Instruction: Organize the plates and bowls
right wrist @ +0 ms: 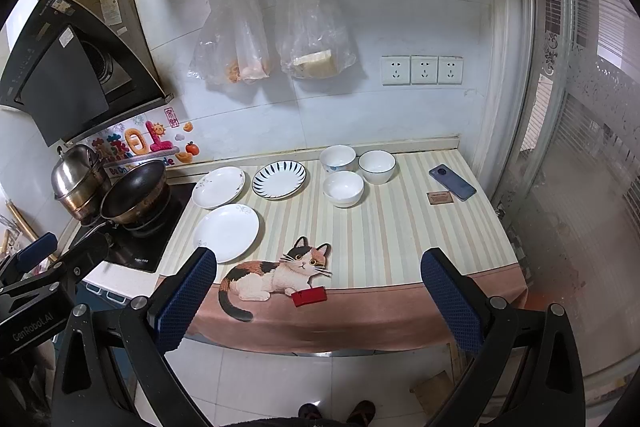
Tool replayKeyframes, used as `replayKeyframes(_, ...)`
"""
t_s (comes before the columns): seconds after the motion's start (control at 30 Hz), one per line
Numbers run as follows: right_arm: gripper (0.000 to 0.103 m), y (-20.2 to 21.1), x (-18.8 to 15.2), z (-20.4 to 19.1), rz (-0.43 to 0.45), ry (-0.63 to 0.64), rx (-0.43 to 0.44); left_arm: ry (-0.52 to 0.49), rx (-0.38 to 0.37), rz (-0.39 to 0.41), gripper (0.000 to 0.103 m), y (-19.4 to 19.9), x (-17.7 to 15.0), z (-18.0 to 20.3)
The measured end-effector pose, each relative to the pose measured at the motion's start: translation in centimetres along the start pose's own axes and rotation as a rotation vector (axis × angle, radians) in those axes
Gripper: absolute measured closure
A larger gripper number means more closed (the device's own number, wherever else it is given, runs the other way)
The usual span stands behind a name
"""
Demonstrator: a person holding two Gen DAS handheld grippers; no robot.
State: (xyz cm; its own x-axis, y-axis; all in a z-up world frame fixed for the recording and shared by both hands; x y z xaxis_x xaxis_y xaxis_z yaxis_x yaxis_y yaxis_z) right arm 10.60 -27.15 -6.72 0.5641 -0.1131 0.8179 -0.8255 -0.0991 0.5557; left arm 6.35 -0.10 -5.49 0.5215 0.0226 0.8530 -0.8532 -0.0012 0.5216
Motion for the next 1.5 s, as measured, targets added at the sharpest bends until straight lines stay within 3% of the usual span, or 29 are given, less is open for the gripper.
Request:
replayKeyframes(1.23, 0.0, -0.3, -0.2, 0.0, -0.007, -0.009, 0.006, -0.001, -0.002, -0.006, 0.0, -0.2, 0.2, 0.3)
replayKeyframes(1.4, 0.0, -1.2, -1.1, -1.0, 0.005, -0.035, 0.002, 0.007, 0.005, 0.0, 0.0, -1.0, 0.5, -1.5)
replayKeyframes(1.5, 0.0, -3.9, -1.7, -1.8, 0.005, -0.048, 0.017, 0.019, 0.026, 0.004, 0.0, -3.3, 0.6, -3.5)
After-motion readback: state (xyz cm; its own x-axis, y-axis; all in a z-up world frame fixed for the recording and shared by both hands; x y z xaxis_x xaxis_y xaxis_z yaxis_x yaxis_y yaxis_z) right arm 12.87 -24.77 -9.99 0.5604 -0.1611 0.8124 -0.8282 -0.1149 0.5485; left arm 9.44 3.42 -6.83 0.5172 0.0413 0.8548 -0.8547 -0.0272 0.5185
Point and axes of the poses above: each gripper's, at about its wrist camera, not at the fingertips, and y roughly against the way its jaws point, z to its right, x to its top, the point moved 8 cm from there along -y, roughly the way its jaws point, and after that the axes turned 8 degrees about z, right-handed, at the moved point
